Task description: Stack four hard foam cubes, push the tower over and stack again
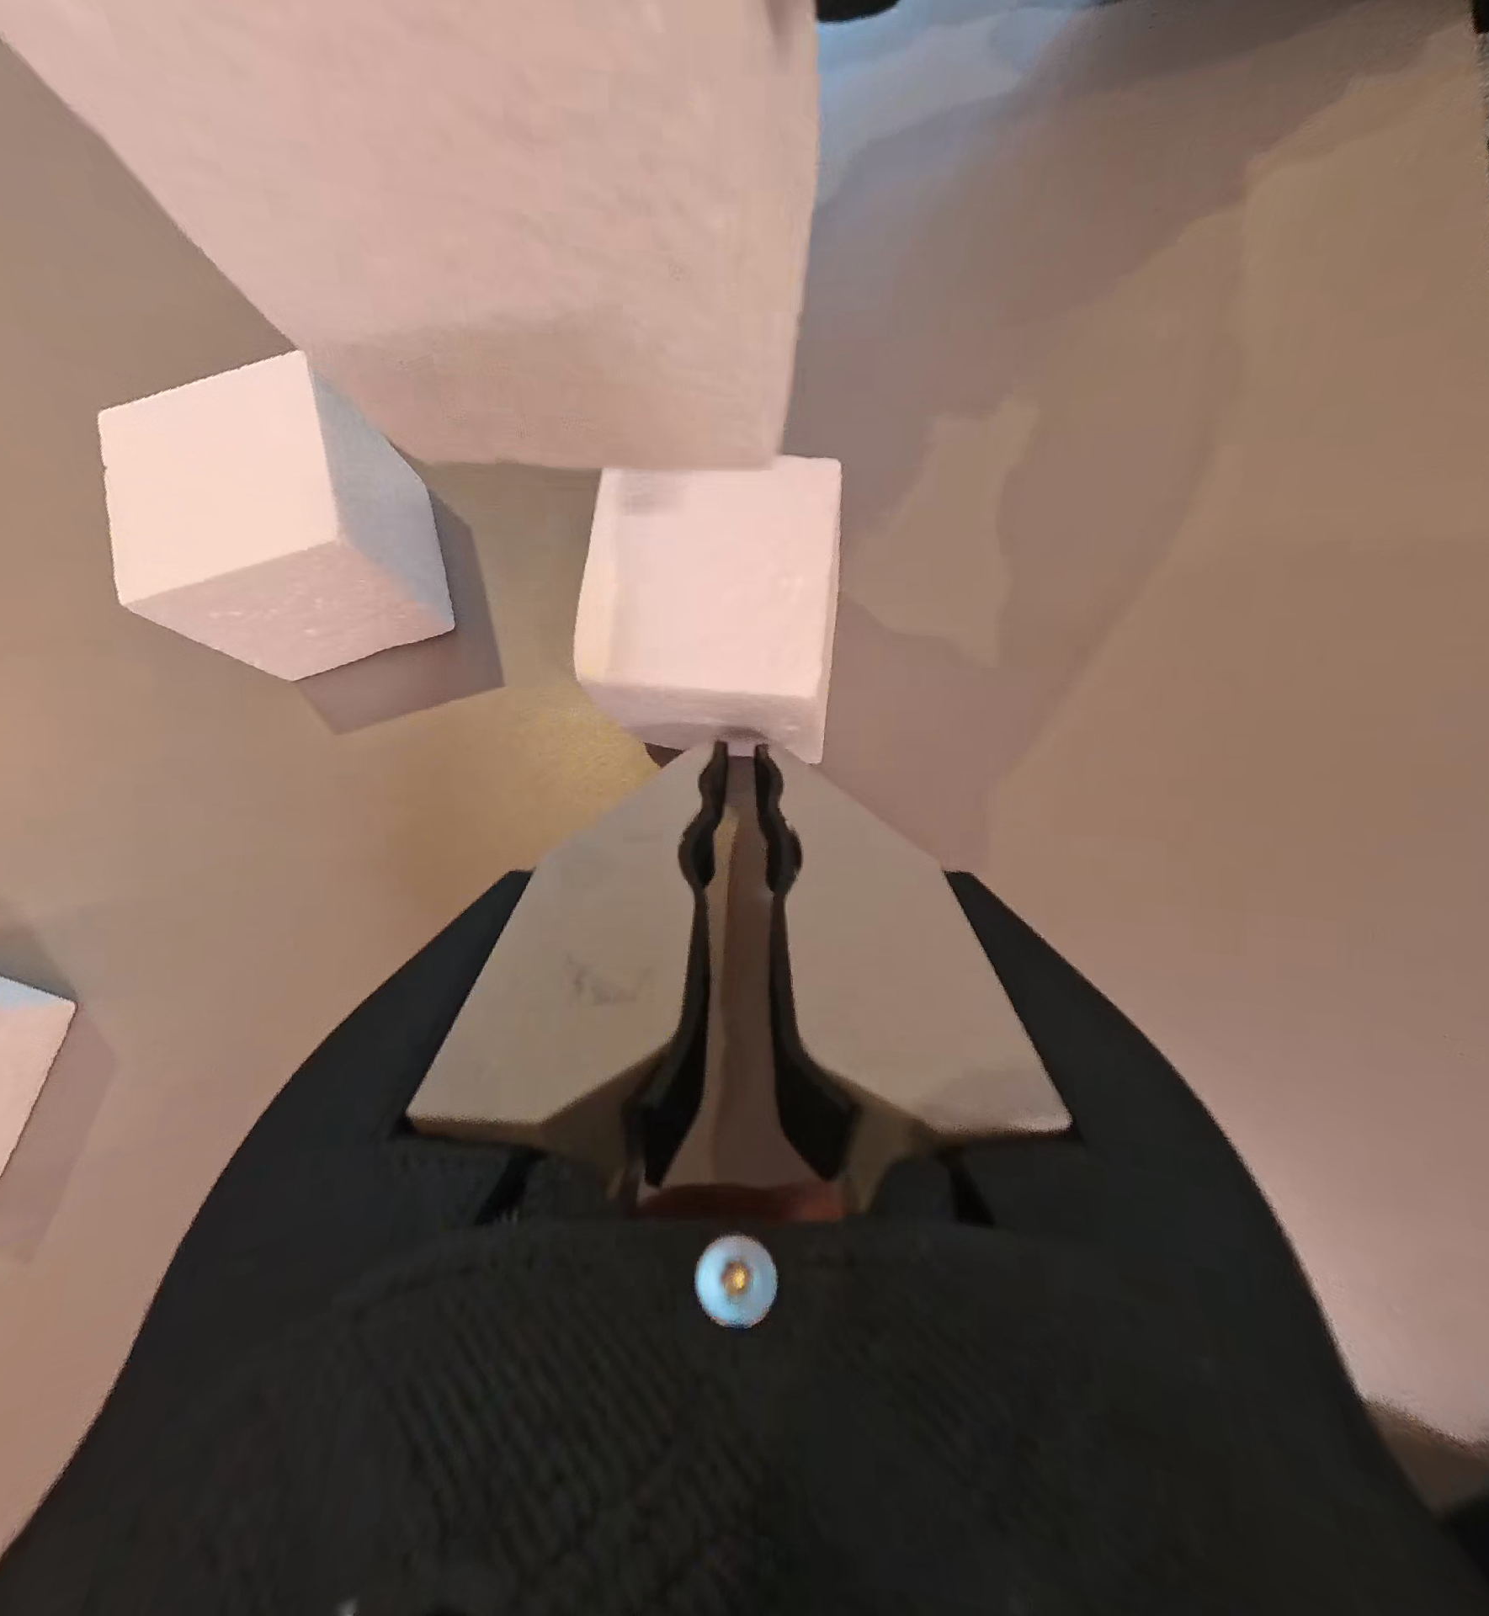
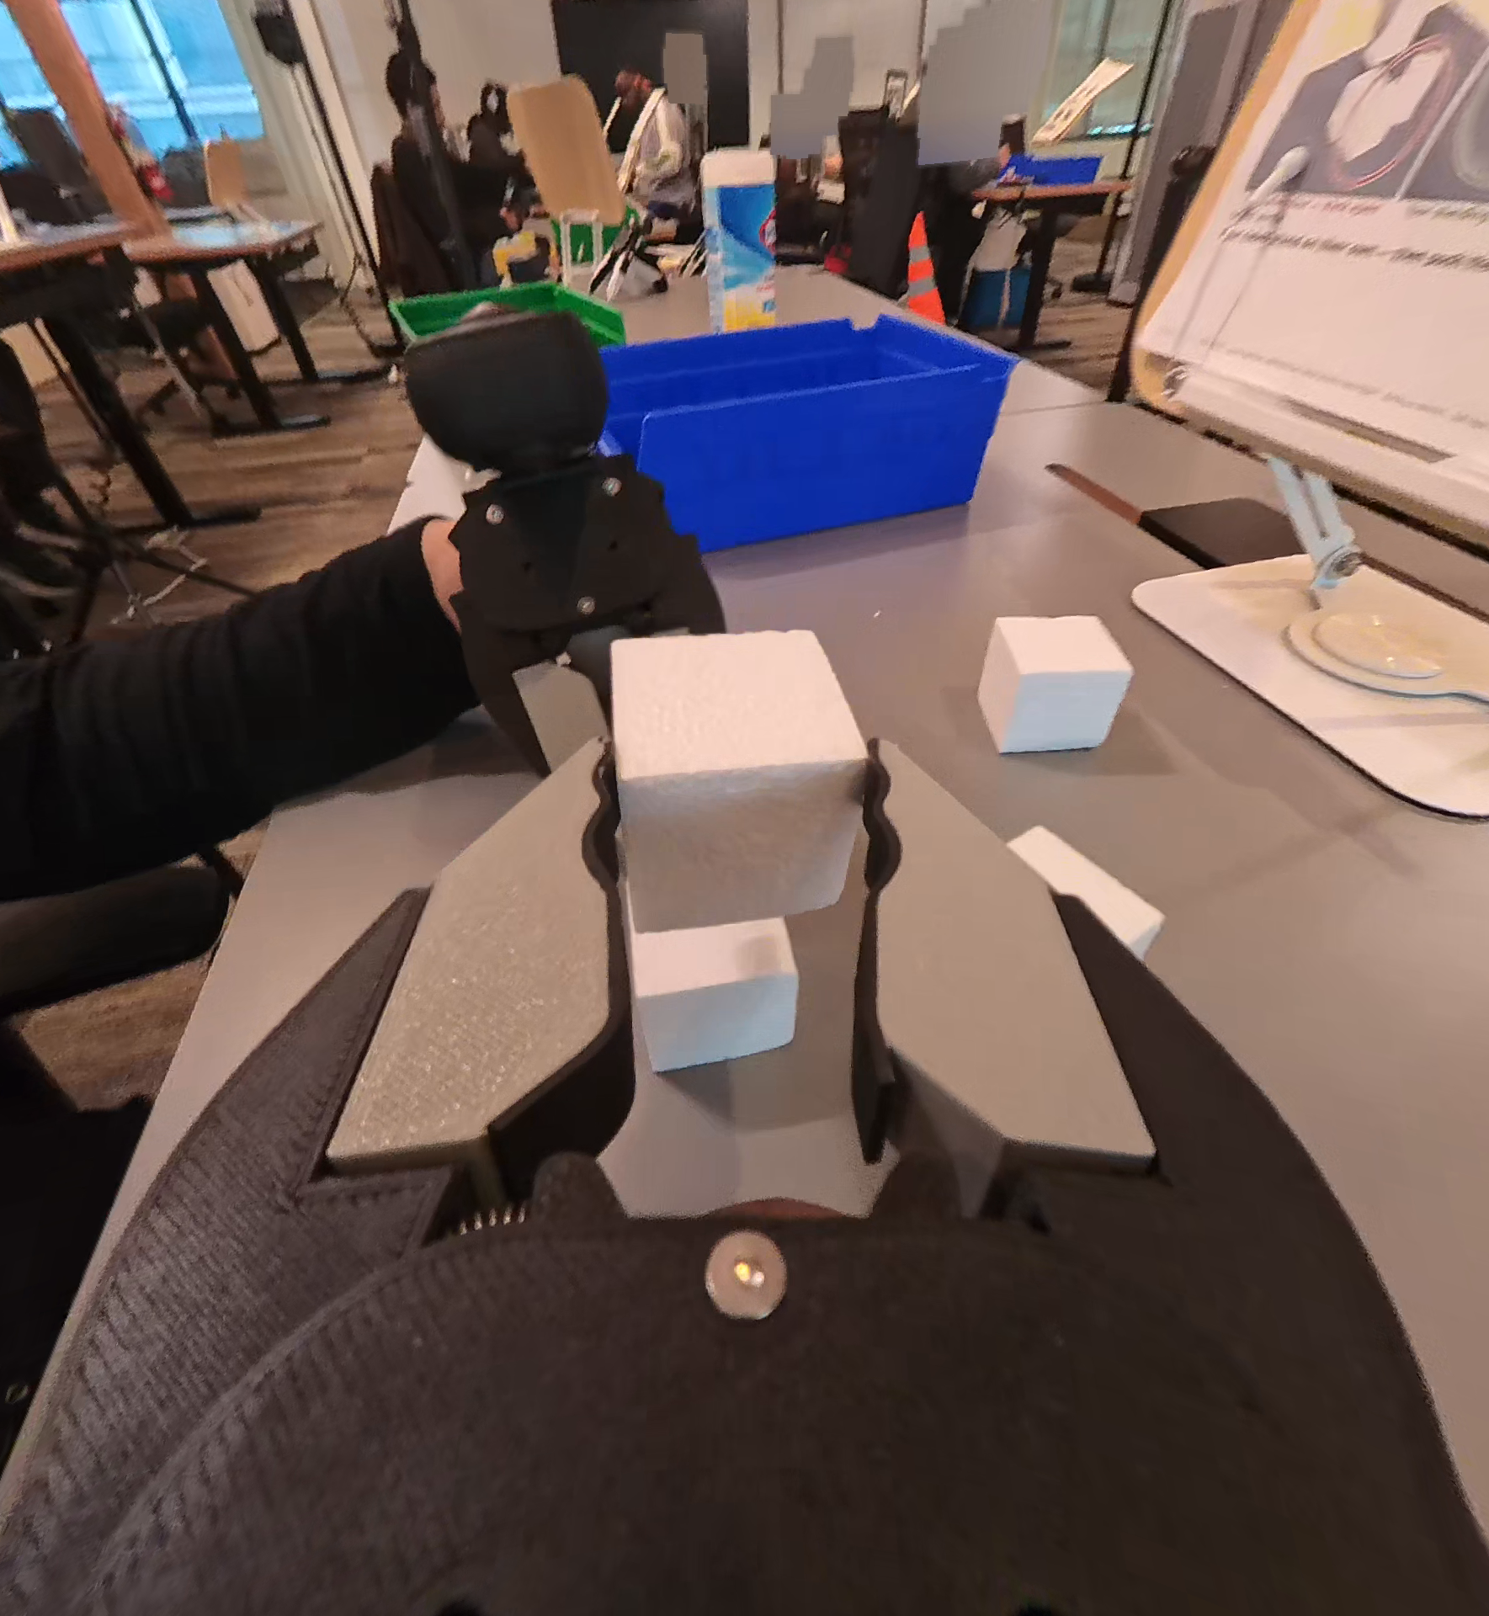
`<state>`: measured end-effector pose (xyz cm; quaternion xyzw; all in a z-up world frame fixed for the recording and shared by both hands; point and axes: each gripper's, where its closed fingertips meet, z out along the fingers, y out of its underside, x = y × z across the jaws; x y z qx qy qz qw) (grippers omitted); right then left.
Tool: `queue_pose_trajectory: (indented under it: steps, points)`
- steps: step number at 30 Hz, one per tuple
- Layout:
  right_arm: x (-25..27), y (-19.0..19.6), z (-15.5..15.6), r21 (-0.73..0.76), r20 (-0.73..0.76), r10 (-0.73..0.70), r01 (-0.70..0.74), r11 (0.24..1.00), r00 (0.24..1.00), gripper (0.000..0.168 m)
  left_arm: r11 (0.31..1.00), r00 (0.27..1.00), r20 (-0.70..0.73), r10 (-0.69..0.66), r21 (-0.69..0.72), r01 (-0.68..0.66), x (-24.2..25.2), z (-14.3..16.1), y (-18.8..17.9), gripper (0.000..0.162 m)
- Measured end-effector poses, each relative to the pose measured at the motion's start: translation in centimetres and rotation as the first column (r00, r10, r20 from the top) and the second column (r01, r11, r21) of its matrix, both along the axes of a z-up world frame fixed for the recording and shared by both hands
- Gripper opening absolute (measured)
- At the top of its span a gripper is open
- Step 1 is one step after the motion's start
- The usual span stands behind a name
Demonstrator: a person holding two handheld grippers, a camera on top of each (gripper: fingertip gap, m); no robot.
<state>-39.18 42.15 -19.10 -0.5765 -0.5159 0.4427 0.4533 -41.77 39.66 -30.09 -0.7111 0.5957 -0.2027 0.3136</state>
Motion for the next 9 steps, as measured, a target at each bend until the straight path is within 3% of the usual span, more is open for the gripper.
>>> queue_pose_trajectory:
  steps: [9]
  points:
    - [-1.2, -1.1, -2.4, 0.053, 0.084, 0.057, -0.062, 0.997, 0.995, 0.054, 1.0, 1.0, 0.008, -0.005, 0.003, 0.005, 0.0, 0.2, -0.1, 0.007]
